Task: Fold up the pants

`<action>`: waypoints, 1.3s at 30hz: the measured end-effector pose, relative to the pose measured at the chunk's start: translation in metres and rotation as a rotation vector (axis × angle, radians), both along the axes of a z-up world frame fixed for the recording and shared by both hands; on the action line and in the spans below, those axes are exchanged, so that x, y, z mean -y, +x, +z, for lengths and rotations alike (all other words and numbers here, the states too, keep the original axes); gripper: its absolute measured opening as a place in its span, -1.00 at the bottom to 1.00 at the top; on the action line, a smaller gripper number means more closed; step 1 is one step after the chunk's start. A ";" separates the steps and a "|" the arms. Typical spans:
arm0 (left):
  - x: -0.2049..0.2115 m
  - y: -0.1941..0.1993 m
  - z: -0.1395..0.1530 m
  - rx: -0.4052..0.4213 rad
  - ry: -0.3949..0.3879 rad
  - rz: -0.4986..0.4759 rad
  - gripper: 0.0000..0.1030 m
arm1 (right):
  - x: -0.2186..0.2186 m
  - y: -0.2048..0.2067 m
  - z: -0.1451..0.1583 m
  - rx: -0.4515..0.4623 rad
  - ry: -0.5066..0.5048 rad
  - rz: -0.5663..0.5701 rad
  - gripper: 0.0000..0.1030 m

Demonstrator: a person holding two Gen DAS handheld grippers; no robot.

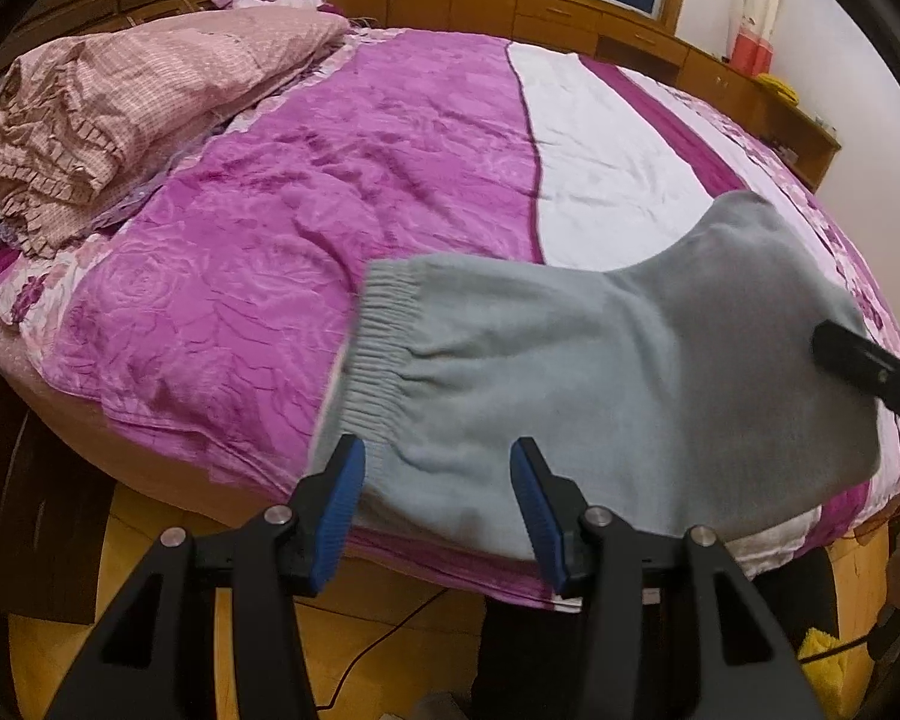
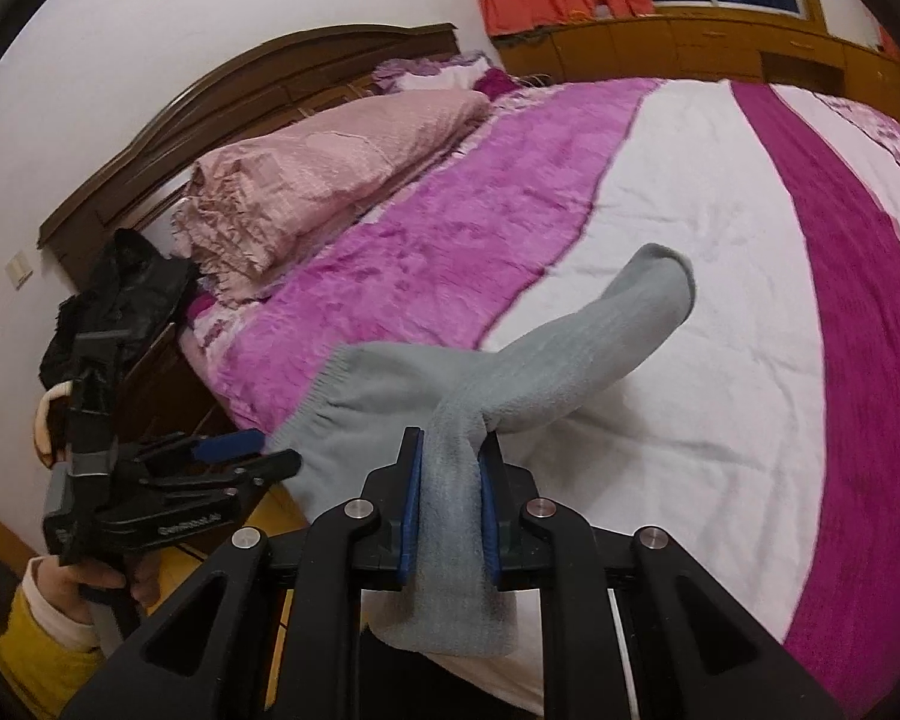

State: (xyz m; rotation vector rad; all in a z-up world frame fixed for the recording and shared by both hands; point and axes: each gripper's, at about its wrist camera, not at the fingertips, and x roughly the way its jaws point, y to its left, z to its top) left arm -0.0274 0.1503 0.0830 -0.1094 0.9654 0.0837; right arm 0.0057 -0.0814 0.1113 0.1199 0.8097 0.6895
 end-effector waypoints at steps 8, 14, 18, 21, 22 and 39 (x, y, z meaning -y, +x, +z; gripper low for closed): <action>-0.037 0.000 0.007 0.013 0.015 0.044 0.03 | -0.049 0.002 0.018 0.033 -0.020 0.093 -0.82; -0.063 0.000 0.008 0.016 0.006 0.076 0.03 | -0.085 0.006 0.026 0.041 -0.031 0.160 -0.85; -0.077 -0.002 0.007 0.020 0.005 0.098 0.03 | -0.114 0.008 0.023 0.039 -0.045 0.208 -0.86; -0.086 -0.004 0.005 0.020 -0.001 0.110 0.03 | -0.136 0.008 0.016 0.031 -0.056 0.248 -0.86; -0.089 -0.005 0.004 0.019 -0.003 0.114 0.03 | -0.144 0.008 0.013 0.026 -0.062 0.262 -0.86; -0.123 -0.012 -0.010 0.019 -0.075 0.190 0.03 | -0.212 0.024 -0.048 -0.147 -0.042 0.319 -0.55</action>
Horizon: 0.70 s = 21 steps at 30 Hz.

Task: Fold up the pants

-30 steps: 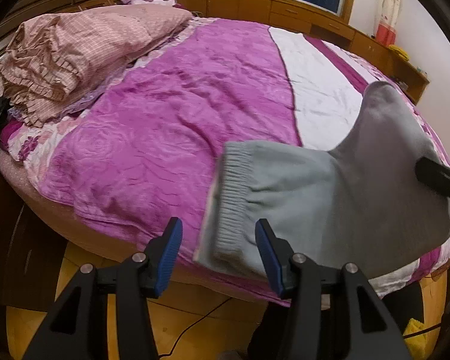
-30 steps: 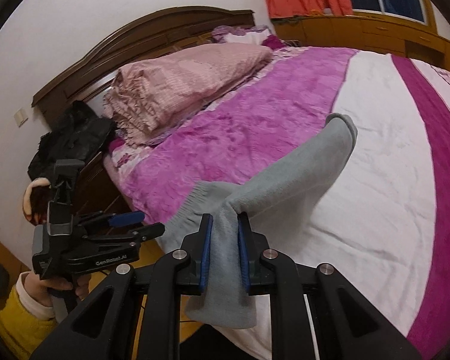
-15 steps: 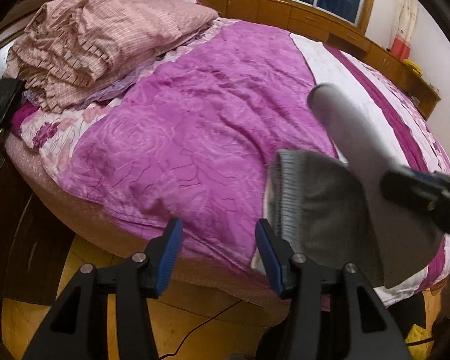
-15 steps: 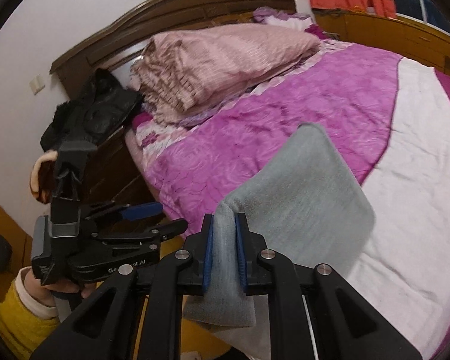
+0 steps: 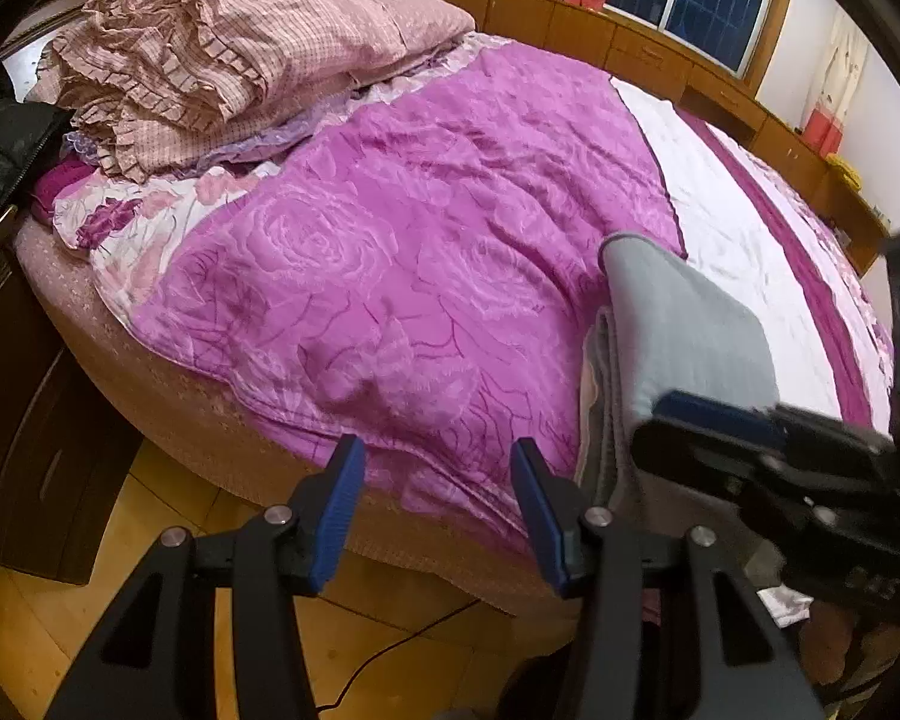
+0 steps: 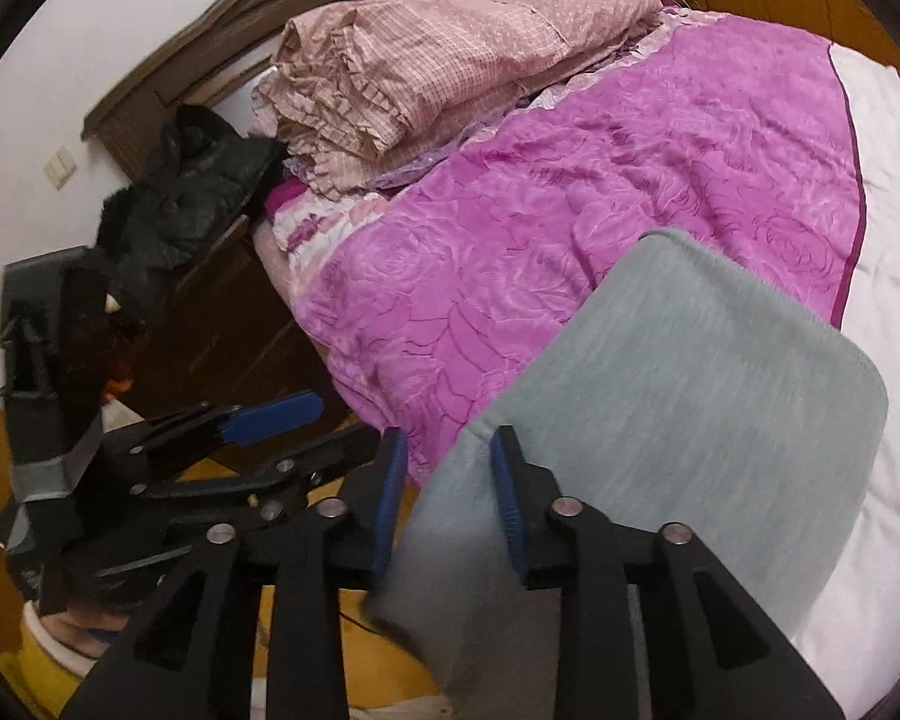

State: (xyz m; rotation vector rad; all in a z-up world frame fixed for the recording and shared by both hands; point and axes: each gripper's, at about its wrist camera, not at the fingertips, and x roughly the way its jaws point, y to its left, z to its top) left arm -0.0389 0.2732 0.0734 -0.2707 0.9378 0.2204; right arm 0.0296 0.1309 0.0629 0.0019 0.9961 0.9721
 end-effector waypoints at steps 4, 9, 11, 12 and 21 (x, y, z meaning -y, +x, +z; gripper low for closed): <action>0.003 0.001 0.011 0.049 -0.050 -0.020 0.03 | 0.024 -0.006 0.011 -0.018 0.069 -0.039 -0.52; 0.026 0.013 0.020 0.083 -0.129 -0.092 0.03 | 0.062 -0.005 0.019 0.004 0.082 -0.142 -0.40; 0.040 0.018 0.021 0.082 -0.128 -0.133 0.03 | 0.079 -0.002 0.018 0.032 0.044 -0.200 -0.40; 0.046 0.021 0.020 0.079 -0.119 -0.143 0.03 | 0.086 -0.001 0.017 0.033 0.032 -0.218 -0.40; 0.054 0.032 -0.019 -0.014 0.029 -0.117 0.11 | 0.128 0.006 -0.024 -0.067 -0.044 -0.298 -0.39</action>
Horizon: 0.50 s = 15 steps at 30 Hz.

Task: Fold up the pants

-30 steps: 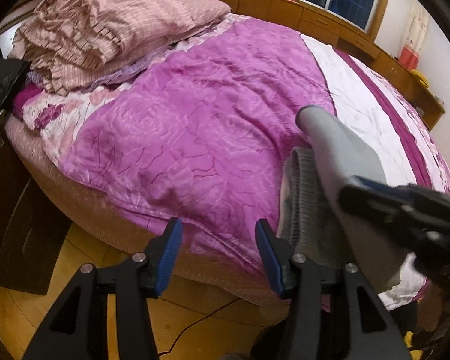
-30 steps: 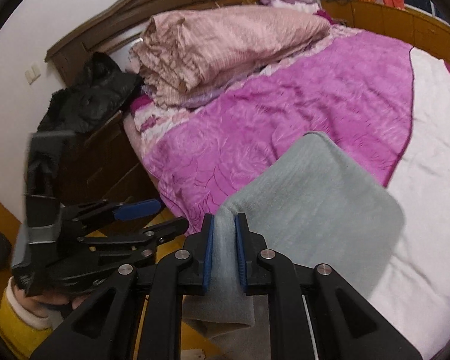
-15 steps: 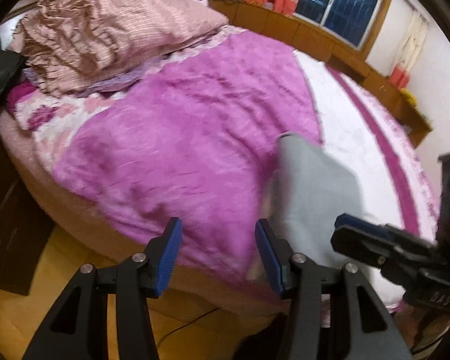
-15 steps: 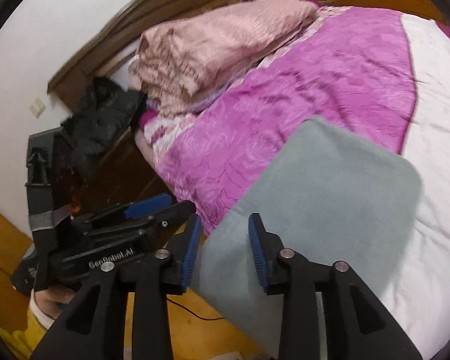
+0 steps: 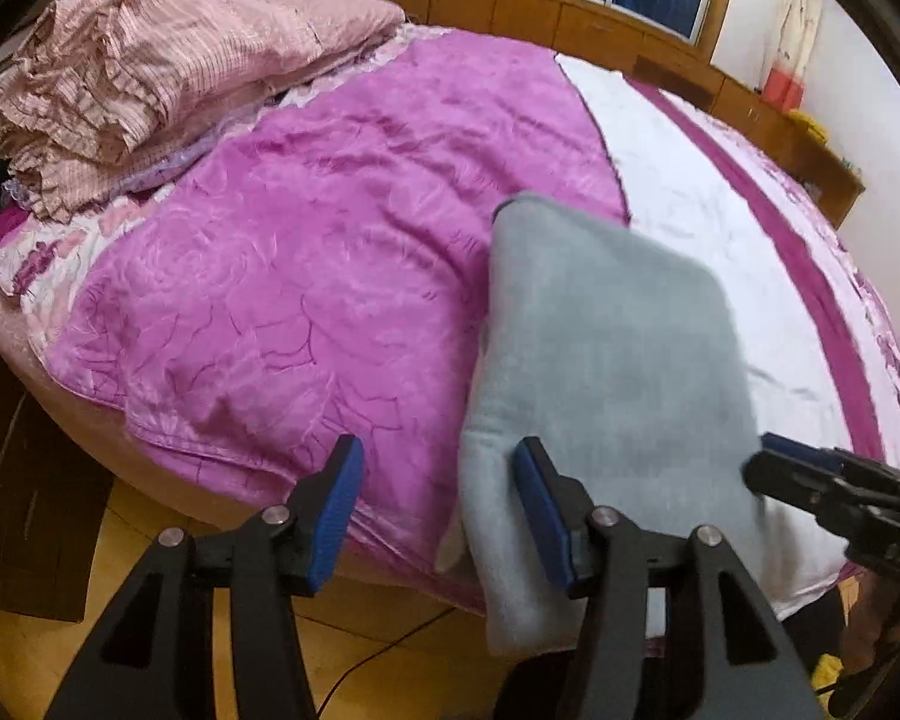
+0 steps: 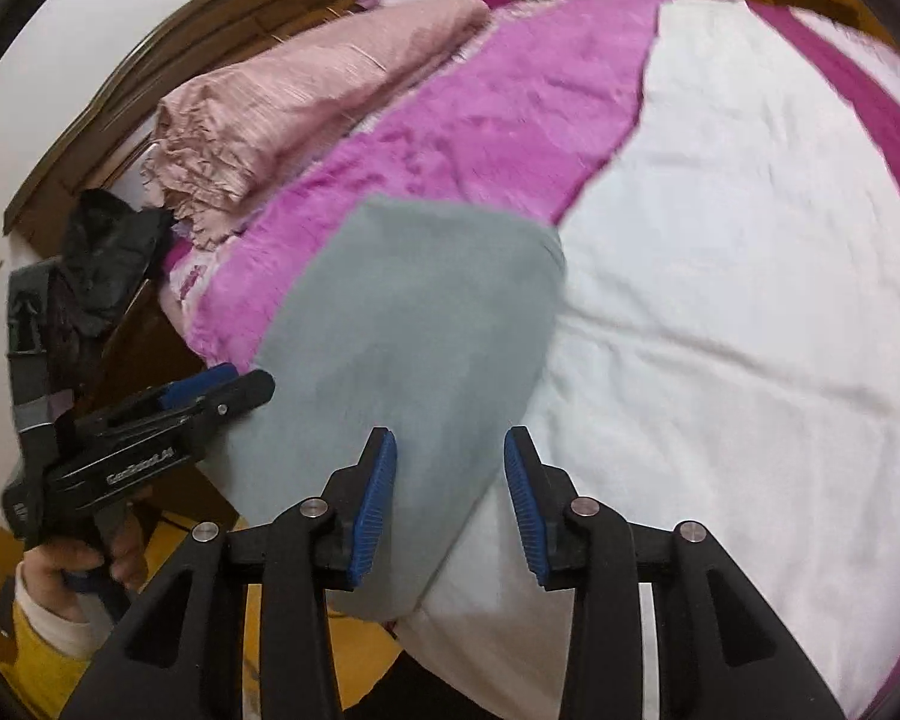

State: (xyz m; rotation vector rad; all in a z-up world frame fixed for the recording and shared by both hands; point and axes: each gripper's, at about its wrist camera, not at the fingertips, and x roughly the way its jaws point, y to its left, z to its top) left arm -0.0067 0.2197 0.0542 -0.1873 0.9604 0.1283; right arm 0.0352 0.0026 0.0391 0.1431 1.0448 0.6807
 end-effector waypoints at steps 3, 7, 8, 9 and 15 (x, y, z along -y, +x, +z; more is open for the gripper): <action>-0.008 0.004 0.000 -0.003 -0.025 0.008 0.11 | -0.001 0.001 -0.006 -0.019 0.010 0.002 -0.40; -0.017 0.009 0.009 0.011 -0.039 0.020 0.11 | 0.001 0.001 -0.003 -0.013 0.026 0.003 -0.40; -0.018 0.010 0.011 0.018 -0.070 0.004 0.10 | 0.004 0.002 -0.003 -0.029 0.062 -0.006 -0.39; -0.019 0.010 0.013 0.023 -0.093 -0.011 0.10 | 0.006 0.002 -0.003 -0.043 0.092 -0.010 -0.38; -0.014 0.017 0.014 0.034 -0.234 -0.135 0.10 | 0.009 0.011 -0.020 -0.131 0.153 -0.061 -0.05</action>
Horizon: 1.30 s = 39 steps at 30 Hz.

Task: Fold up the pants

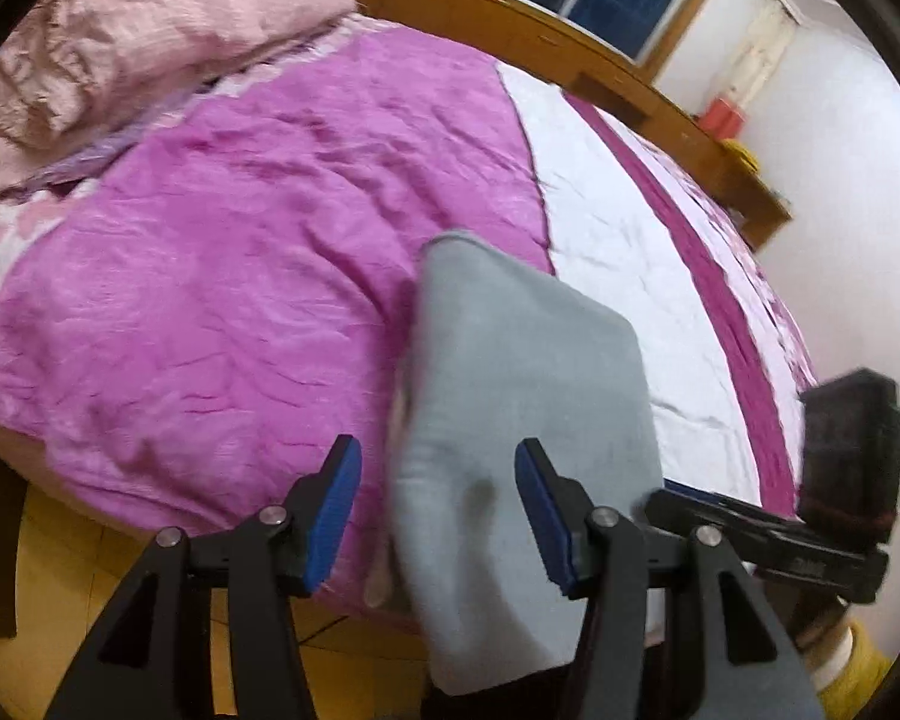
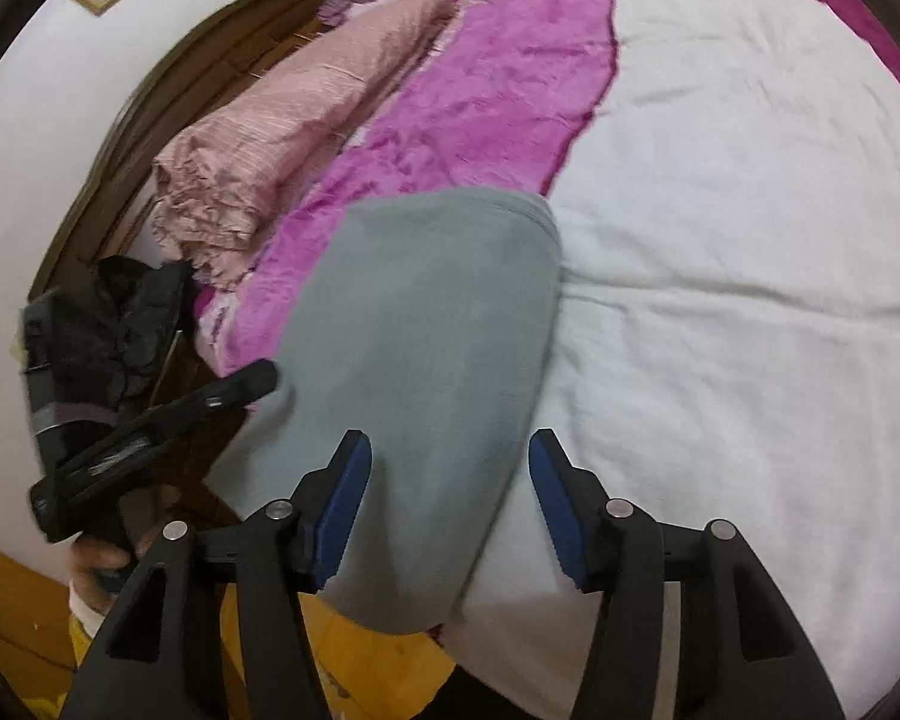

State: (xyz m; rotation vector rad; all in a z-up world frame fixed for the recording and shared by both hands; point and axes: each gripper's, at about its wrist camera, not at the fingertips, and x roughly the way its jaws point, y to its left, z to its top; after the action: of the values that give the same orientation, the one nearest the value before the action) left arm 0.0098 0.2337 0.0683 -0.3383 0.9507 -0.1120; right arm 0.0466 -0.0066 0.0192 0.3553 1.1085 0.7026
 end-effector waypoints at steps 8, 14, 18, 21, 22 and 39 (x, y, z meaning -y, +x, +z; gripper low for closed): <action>-0.006 0.025 -0.036 -0.090 -0.067 -0.025 0.33 | -0.027 0.016 -0.025 -0.050 0.056 0.055 0.04; -0.010 0.033 -0.044 -0.083 -0.154 -0.039 0.41 | -0.041 0.026 -0.027 -0.040 0.066 0.056 0.11; -0.004 0.028 -0.038 -0.055 -0.185 -0.055 0.03 | -0.042 0.024 -0.020 -0.033 0.068 0.051 -0.08; -0.003 0.016 -0.030 -0.027 -0.173 -0.047 -0.11 | -0.037 0.017 -0.010 -0.009 0.089 0.058 -0.37; -0.003 0.012 -0.028 -0.018 -0.187 -0.031 -0.14 | -0.035 0.014 -0.005 -0.002 0.102 0.062 -0.43; 0.075 -0.026 0.029 0.119 -0.233 -0.034 -0.20 | 0.038 -0.029 0.065 0.149 0.138 0.088 -0.51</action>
State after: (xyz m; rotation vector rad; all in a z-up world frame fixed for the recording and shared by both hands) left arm -0.0166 0.1587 0.0976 -0.5245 0.8270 -0.2719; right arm 0.0173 -0.0443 0.0843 0.3673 0.9406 0.8726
